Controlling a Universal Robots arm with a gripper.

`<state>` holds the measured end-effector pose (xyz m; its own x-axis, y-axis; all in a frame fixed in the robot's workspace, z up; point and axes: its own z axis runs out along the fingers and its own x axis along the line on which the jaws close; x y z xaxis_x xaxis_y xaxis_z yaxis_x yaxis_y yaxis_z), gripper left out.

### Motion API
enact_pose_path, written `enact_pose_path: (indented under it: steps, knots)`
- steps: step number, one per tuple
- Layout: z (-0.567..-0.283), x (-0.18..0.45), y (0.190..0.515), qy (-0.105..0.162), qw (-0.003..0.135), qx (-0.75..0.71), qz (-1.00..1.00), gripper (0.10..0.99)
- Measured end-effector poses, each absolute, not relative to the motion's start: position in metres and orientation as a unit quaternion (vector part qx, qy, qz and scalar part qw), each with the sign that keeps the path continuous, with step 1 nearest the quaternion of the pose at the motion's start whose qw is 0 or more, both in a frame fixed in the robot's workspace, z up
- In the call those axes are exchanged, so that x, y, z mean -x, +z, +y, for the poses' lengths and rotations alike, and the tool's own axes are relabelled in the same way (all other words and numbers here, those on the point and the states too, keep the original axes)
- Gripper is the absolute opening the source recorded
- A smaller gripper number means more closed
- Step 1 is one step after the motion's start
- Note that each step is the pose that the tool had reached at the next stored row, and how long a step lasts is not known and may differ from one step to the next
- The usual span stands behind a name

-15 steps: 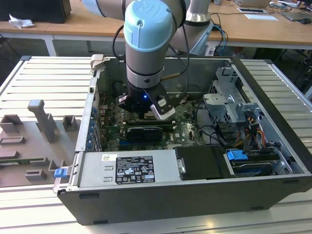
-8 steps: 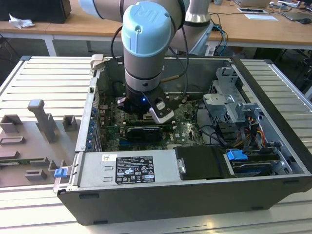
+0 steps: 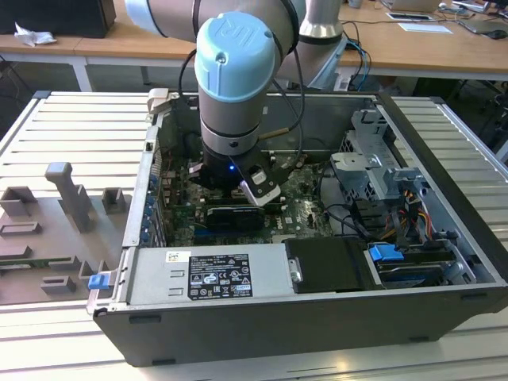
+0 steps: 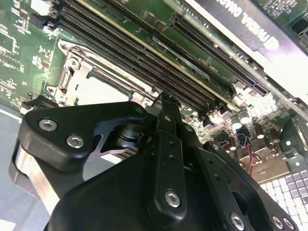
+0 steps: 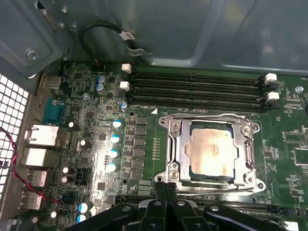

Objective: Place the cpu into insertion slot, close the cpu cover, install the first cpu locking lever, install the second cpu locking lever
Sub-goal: 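Install the second cpu locking lever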

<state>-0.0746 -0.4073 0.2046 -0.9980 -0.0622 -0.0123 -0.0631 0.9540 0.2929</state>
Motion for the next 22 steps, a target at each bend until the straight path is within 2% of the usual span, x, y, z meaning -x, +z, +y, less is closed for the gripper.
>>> enact_pose_path:
  steps: [11, 22]
  knots:
    - [-0.407, 0.078, 0.193, 0.167, 0.002, 0.032, 0.985, 0.106]
    - [-0.407, 0.080, 0.191, 0.169, 0.002, 0.031, 0.985, 0.106]
